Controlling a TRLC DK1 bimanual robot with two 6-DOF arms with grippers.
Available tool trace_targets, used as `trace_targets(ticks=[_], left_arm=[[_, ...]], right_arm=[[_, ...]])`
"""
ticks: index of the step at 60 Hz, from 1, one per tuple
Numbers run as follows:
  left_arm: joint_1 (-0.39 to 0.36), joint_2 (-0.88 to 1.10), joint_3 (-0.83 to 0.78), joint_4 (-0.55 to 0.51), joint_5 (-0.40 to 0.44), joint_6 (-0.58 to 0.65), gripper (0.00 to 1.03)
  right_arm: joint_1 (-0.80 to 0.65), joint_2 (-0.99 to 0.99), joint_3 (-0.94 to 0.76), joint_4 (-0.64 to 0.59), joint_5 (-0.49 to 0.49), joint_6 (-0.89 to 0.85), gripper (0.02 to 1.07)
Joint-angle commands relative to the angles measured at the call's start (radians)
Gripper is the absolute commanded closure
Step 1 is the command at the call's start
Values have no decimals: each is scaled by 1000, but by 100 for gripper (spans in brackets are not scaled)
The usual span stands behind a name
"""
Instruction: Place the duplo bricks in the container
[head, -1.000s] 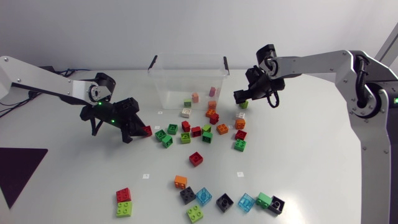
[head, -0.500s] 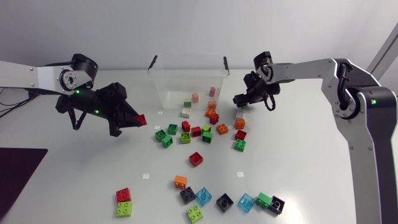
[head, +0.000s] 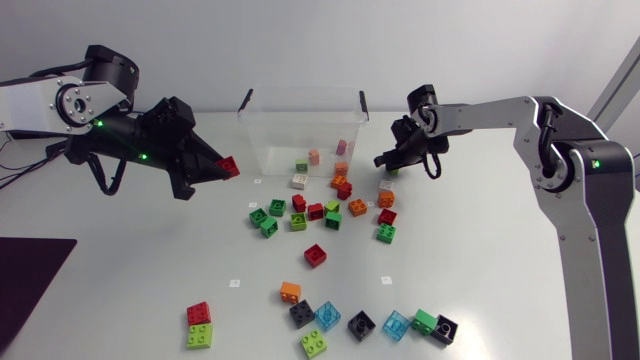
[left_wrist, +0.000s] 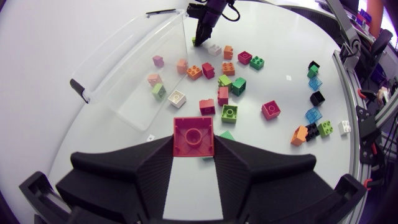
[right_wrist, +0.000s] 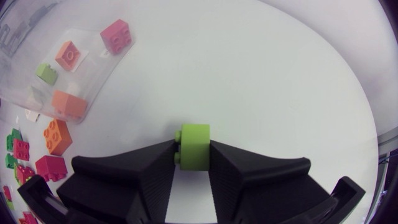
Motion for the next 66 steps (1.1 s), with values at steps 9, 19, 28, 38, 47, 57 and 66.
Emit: trace_targets(ticks=[9, 19, 28, 38, 47, 57, 66], left_arm=[[-25, -8, 49, 55, 17, -132, 80], [-53, 5, 88, 115, 15, -223, 80], [-68, 55, 151, 167, -14, -310, 80], [-80, 130, 215, 224, -57, -387, 80], [-83, 217, 287, 265, -91, -439, 80], [-90, 300, 364, 305, -117, -504, 80], [-97, 357, 434, 327, -141, -547, 80]], right_arm=[[5, -107, -101, 8, 1, -17, 82], [5, -248, -221, 8, -3, 1, 82], [25, -366, -294, -4, -6, 17, 82], [66, -453, -322, -31, -10, 38, 82], [112, -521, -329, -44, -10, 63, 82], [145, -558, -323, -60, -10, 81, 82], [161, -576, -320, -73, -10, 90, 82]])
